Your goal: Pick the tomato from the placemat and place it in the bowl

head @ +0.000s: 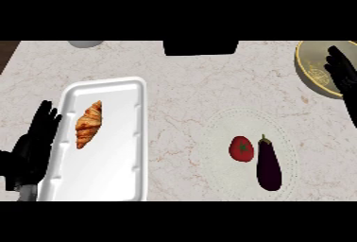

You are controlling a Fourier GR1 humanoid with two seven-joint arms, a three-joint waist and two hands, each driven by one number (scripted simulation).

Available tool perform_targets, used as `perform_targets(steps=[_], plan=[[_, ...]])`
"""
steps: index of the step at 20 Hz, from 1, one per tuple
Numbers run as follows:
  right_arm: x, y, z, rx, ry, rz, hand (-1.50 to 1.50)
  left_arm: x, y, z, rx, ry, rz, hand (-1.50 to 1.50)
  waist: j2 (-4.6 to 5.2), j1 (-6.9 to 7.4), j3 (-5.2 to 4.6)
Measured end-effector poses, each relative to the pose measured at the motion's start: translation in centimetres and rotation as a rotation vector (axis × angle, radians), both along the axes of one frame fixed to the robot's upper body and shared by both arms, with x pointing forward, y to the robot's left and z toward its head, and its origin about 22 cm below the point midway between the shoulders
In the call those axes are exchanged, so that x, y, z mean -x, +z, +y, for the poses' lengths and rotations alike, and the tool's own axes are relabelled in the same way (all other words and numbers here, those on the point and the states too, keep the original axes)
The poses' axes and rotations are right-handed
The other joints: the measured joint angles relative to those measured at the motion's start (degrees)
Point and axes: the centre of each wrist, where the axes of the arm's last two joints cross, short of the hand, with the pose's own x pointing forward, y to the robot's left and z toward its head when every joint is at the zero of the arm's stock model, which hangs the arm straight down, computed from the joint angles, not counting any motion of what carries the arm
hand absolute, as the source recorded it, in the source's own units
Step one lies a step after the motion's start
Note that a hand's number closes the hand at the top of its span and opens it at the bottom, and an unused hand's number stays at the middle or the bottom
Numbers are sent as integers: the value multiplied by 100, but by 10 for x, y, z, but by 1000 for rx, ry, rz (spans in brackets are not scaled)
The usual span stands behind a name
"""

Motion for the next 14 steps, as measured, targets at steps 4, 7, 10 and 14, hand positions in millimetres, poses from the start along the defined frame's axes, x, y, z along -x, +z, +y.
perform_targets(steps=[4, 7, 10, 14], plan=[[11, 10, 14, -5, 19, -114, 150, -11, 7, 4, -61, -10, -19, 0, -142, 62, -3], [20, 26, 13, 119, 16, -170, -150, -17, 19, 13, -129, -5, -46, 0, -184, -4, -55], [37, 0, -8, 278, -181, -16, -150, -17, 22, 18, -150, 13, -45, 0, -236, -202, -59], [76, -36, 15, 294, -326, -3, -150, -15, 23, 20, -169, 25, -32, 0, -307, -314, -38]])
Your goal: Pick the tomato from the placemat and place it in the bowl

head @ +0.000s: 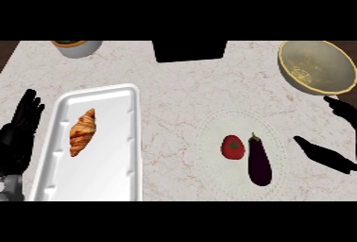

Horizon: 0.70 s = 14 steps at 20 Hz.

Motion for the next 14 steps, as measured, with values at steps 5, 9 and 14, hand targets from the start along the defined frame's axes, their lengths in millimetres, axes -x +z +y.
perform_targets(steps=[5, 9, 14], plan=[[62, -22, 44, 46, -59, 10, -150, -4, 4, -9, -2, -23, -1, 0, 20, 113, 8], [95, -8, 73, 57, -136, 15, -150, -13, 8, -15, -5, -42, -9, 0, 59, 277, 14], [102, 29, 91, 96, -181, 42, -150, -25, 11, -21, 0, -77, -8, 0, 90, 439, 20]])
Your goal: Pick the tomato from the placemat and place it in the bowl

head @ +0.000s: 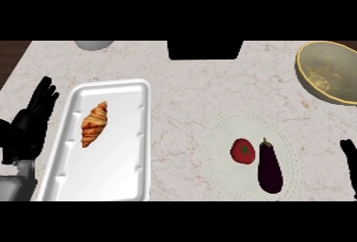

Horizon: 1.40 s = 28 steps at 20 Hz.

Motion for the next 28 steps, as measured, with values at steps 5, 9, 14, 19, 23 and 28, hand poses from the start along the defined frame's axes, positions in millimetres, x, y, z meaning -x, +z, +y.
perform_targets(steps=[5, 9, 14, 19, 23, 28], plan=[[-27, 28, 0, 77, -8, 98, -150, 1, 3, -4, -9, -16, 0, 0, 19, 139, 2], [-45, 38, 3, 87, 47, 249, -150, -5, 1, -9, -4, -26, -2, 0, 44, 187, -1], [-75, 39, 3, 63, 120, 394, -150, -6, 4, -13, 0, -38, -3, 0, 40, 220, 2], [-102, 27, 5, 15, 192, 520, -150, -8, 5, -11, -4, -28, -7, 0, 36, 196, 6], [-118, 16, 3, 4, 235, 631, -150, -9, 5, -10, -2, -28, -6, 0, 33, 189, 5], [-133, -1, 9, 2, 271, 751, -150, -8, -1, -10, -2, -24, -6, 0, 30, 170, 6]])
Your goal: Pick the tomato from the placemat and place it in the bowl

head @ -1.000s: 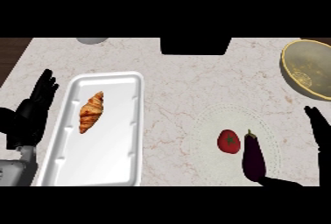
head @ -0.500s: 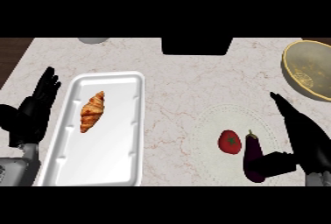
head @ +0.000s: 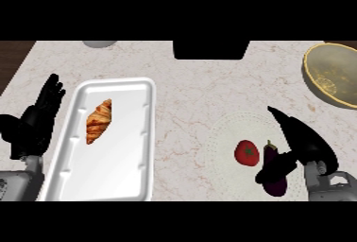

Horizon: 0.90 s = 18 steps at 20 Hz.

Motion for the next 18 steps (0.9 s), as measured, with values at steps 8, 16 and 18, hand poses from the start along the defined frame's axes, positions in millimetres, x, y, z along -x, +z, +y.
perform_targets(steps=[8, 16, 18], plan=[[-7, -12, 13, 159, 40, -10, -150, -1, 9, 12, -3, 9, -6, 0, -14, -39, 5], [-9, -41, 30, 177, 31, 26, -150, 2, 6, 3, -2, 14, 6, 0, -17, -53, 6], [-7, -50, 32, 177, 30, 47, -150, 1, 7, 4, -4, 13, 3, 0, -17, -58, 7]])
